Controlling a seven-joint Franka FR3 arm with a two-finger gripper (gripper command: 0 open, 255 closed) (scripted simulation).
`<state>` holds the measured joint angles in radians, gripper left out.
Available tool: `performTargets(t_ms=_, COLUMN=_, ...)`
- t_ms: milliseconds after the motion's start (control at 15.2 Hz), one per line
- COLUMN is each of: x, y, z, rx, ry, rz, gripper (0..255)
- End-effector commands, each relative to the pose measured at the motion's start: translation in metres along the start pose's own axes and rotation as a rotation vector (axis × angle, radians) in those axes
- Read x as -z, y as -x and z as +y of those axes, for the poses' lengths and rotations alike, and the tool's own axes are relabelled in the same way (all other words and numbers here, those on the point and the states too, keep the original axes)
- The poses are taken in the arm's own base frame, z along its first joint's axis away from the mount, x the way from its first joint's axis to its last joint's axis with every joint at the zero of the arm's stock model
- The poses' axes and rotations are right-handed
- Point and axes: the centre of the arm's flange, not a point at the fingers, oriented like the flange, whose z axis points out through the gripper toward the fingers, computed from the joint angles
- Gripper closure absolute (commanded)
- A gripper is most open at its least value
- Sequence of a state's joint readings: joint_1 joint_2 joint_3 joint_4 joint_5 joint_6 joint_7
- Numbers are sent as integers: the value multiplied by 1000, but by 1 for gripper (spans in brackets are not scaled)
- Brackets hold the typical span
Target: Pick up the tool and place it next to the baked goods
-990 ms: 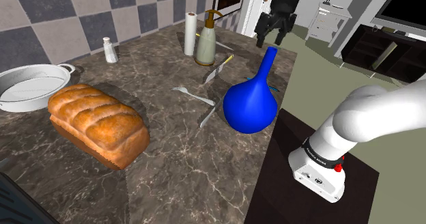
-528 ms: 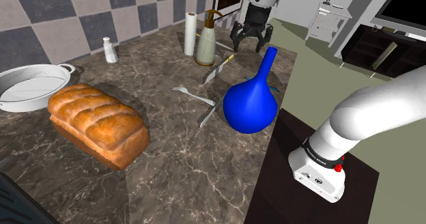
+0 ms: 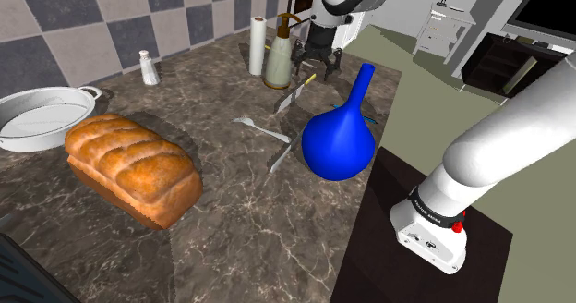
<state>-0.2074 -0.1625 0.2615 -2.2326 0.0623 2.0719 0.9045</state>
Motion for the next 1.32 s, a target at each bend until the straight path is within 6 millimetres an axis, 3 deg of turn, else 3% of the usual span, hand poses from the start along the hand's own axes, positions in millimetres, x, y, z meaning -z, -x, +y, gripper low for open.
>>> performTargets(t_ms=0, x=-18, y=-20, z=-9, rx=-95, ry=-3, rz=0, gripper=0)
performTargets(t_ms=396, x=-66, y=-80, z=-26, rx=-361, ry=-8, rz=-2, gripper=0)
performTargets(t_ms=858, x=-103, y=-80, z=-26, rx=-361, ry=-8, rz=-2, gripper=0)
performTargets(t_ms=1254, x=-106, y=-80, z=-26, rx=-361, ry=-8, rz=-2, gripper=0)
